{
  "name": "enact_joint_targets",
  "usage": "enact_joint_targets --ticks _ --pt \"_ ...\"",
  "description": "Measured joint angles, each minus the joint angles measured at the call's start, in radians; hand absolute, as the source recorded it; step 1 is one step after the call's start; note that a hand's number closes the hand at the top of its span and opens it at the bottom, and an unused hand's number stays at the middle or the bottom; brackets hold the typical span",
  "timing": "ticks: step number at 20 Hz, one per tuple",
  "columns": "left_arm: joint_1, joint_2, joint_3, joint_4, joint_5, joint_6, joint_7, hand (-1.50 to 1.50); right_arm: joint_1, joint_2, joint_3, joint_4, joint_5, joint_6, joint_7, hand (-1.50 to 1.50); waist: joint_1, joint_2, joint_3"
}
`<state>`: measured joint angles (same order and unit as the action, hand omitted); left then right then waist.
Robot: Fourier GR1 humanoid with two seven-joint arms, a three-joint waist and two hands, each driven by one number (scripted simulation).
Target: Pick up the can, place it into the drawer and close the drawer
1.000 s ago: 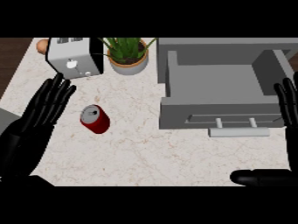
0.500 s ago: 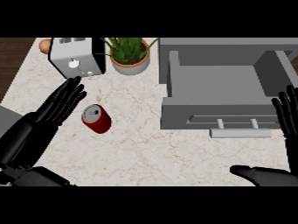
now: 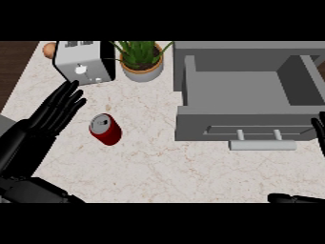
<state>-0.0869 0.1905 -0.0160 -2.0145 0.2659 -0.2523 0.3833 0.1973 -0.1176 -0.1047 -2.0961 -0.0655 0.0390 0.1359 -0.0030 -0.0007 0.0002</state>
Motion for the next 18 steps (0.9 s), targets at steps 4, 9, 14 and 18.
enact_joint_targets --ticks 4,9,14,18 --pt "-0.019 -0.004 0.029 0.064 -0.015 -0.013 -0.027 -1.50 0.031 0.009 -0.012 -0.020 -0.005 0.022 -0.011 -1.50 -0.001 0.000 0.000" --pt "-0.046 -0.029 0.021 0.143 -0.055 -0.016 -0.057 -1.50 0.038 0.022 -0.026 0.022 0.008 0.045 -0.059 -1.50 -0.001 0.000 0.000" --pt "-0.078 -0.050 0.020 0.264 -0.105 -0.029 -0.144 -1.50 0.055 0.023 -0.052 0.022 -0.004 0.073 -0.072 -1.50 -0.002 0.001 0.000" --pt "-0.086 -0.048 0.038 0.364 -0.136 -0.052 -0.232 -1.50 0.058 0.029 -0.068 0.044 -0.006 0.094 -0.103 -1.50 -0.002 0.001 0.000"
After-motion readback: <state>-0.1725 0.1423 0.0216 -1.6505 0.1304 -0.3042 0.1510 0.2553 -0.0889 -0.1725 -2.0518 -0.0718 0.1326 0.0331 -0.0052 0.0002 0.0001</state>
